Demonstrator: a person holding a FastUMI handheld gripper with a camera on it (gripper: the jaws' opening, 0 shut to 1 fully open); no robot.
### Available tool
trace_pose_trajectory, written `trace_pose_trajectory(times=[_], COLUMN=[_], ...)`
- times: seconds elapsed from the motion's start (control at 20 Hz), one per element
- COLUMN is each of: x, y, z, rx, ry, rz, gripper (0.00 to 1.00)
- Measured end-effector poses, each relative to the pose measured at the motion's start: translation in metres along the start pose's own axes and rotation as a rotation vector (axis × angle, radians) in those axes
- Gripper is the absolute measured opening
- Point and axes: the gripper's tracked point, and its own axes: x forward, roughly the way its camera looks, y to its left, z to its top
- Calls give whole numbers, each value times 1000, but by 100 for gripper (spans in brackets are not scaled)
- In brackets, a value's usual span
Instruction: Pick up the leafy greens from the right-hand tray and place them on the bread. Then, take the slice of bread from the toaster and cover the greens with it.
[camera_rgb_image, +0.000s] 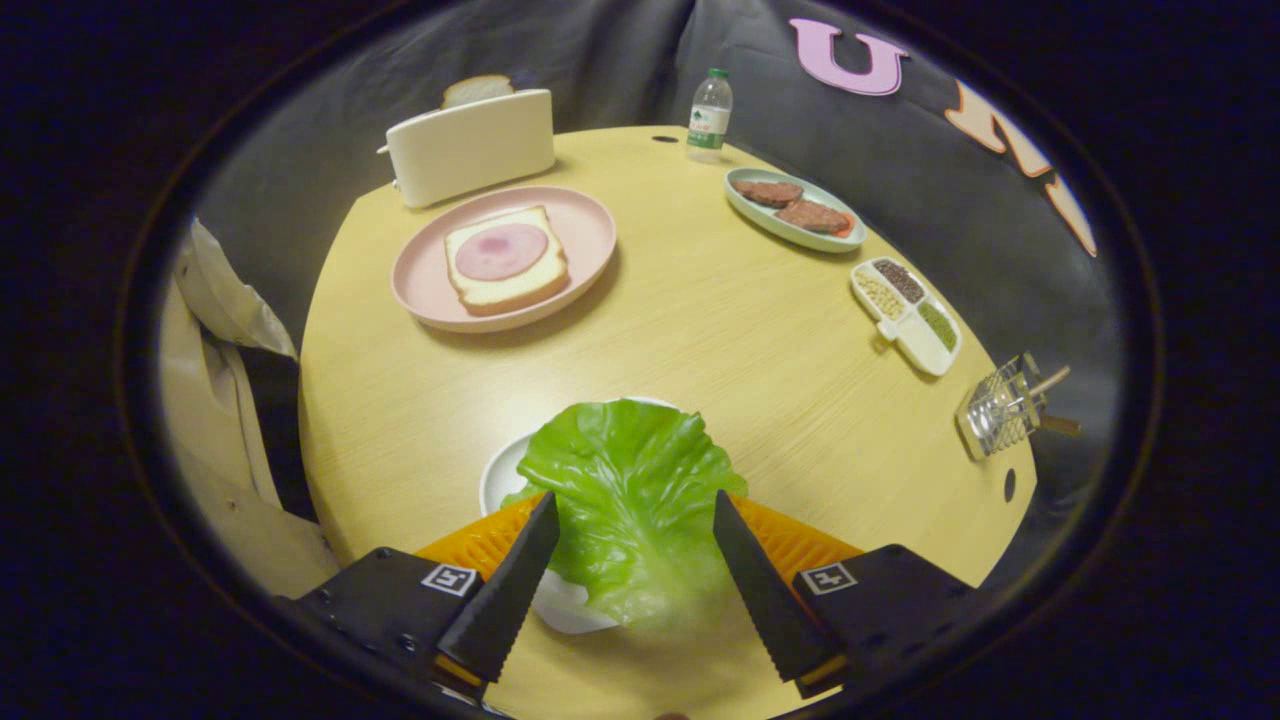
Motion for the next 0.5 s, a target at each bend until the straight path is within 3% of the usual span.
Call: trace_pose_trajectory(times=[0.3,0.5], x=[16,17], y=[4,0], z=[-10,-12], rx=[-2,64], ry=[59,88], rz=[57,79], gripper=[100,91])
